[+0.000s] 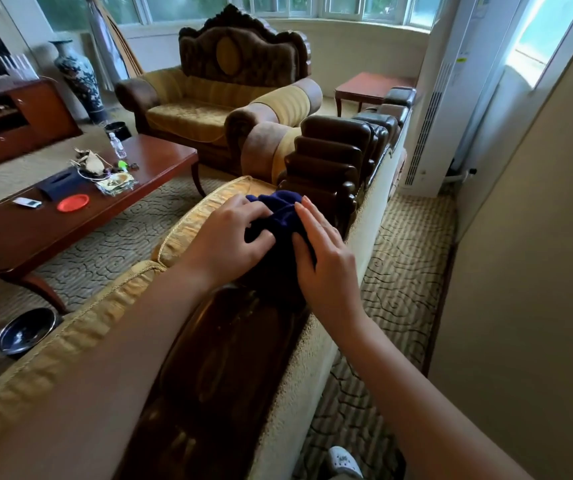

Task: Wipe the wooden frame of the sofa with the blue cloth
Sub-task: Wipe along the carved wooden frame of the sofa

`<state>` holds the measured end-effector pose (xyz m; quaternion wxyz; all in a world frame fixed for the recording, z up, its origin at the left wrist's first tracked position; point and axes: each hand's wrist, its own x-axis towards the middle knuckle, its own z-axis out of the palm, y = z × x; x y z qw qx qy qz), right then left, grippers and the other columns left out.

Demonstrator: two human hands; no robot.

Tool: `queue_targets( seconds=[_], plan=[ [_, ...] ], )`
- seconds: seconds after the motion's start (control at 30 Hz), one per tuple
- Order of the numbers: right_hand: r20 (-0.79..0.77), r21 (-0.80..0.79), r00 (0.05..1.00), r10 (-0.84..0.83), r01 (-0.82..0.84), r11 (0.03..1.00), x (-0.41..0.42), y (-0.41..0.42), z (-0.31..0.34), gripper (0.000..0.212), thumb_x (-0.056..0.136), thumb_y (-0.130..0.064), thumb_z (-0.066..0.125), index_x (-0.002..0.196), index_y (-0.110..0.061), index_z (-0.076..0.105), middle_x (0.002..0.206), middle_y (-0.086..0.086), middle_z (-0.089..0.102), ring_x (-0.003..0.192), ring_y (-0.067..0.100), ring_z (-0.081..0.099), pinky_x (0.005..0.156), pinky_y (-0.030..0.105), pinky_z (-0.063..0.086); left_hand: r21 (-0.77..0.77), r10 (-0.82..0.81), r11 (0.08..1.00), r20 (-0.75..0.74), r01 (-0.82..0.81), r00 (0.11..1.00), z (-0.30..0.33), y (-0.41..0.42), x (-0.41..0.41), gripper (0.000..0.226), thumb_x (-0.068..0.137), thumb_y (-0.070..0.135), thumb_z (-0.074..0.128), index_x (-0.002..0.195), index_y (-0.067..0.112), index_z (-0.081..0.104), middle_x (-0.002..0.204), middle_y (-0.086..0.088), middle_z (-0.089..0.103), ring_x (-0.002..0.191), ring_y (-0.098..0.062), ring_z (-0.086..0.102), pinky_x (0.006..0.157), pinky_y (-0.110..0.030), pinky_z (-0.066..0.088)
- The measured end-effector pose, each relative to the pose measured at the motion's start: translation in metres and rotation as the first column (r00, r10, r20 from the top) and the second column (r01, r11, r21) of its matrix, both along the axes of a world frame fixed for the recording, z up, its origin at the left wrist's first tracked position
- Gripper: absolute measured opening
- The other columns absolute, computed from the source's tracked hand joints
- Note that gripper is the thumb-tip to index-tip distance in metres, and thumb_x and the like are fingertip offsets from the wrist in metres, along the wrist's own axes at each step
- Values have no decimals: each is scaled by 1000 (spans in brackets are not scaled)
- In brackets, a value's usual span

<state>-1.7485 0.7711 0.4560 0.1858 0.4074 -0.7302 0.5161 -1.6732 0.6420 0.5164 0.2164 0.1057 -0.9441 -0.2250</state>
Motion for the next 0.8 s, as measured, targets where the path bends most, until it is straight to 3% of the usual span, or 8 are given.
queue_targets(
  seconds=[0.1,0.17,0.27,0.37,0.5,0.57,0.7,0.8],
  plan=[
    [16,-18,999,-49,50,999,-17,-12,8,34,92,-11,47,123,0,59,125,13,61,117,24,57,102,33,45,113,69,991,62,-76,996,-1,3,-17,53,80,36,45,128,16,55,119,-9,54,108,-20,52,85,-20,33],
    [-37,-2,995,-88,88,996,-28,-22,16,33,90,-9,45,114,2,65,115,13,66,109,26,59,98,31,45,205,99,971,116,-121,988,-2,4,-34,44,89,29,45,132,17,47,125,-11,52,115,-24,50,88,-25,34],
    [-113,25,988,-102,106,994,-31,-27,20,33,88,-9,45,109,2,68,109,12,69,105,27,59,96,25,43,291,137,940,151,-176,979,-1,5,-45,34,92,20,44,126,16,45,118,-13,54,107,-26,51,84,-30,36],
    [-65,95,996,-68,74,993,-28,-25,24,32,85,-1,50,112,2,66,113,14,67,110,27,60,99,26,42,274,91,954,130,-124,987,0,8,-36,29,92,15,46,120,15,47,108,-8,57,100,-23,53,78,-29,36],
    [7,187,1000,15,-16,982,-13,-20,36,36,86,-1,51,121,1,61,124,14,62,119,24,55,102,22,34,210,79,974,53,-88,996,-6,9,-11,20,87,9,50,107,15,52,86,1,58,83,-18,55,60,-12,37],
    [-4,173,999,50,-49,984,4,-17,35,37,85,-1,51,120,1,62,123,14,62,118,23,56,101,18,33,217,83,973,8,-83,997,-11,5,4,20,84,9,53,103,16,55,83,3,61,78,-14,57,61,-8,40],
    [-69,140,993,93,-83,987,22,-16,23,38,82,3,52,118,1,63,122,15,63,119,25,56,106,30,40,465,88,885,-80,-41,993,-14,0,18,24,74,19,44,89,27,62,79,10,64,73,-3,59,64,-17,43],
    [-22,77,997,70,-68,995,-2,-21,22,36,83,2,53,118,0,64,123,15,61,122,28,53,106,38,40,600,55,800,-22,-30,998,-12,-2,2,37,82,35,40,110,31,63,103,6,67,97,-8,61,84,-29,48]
  ],
)
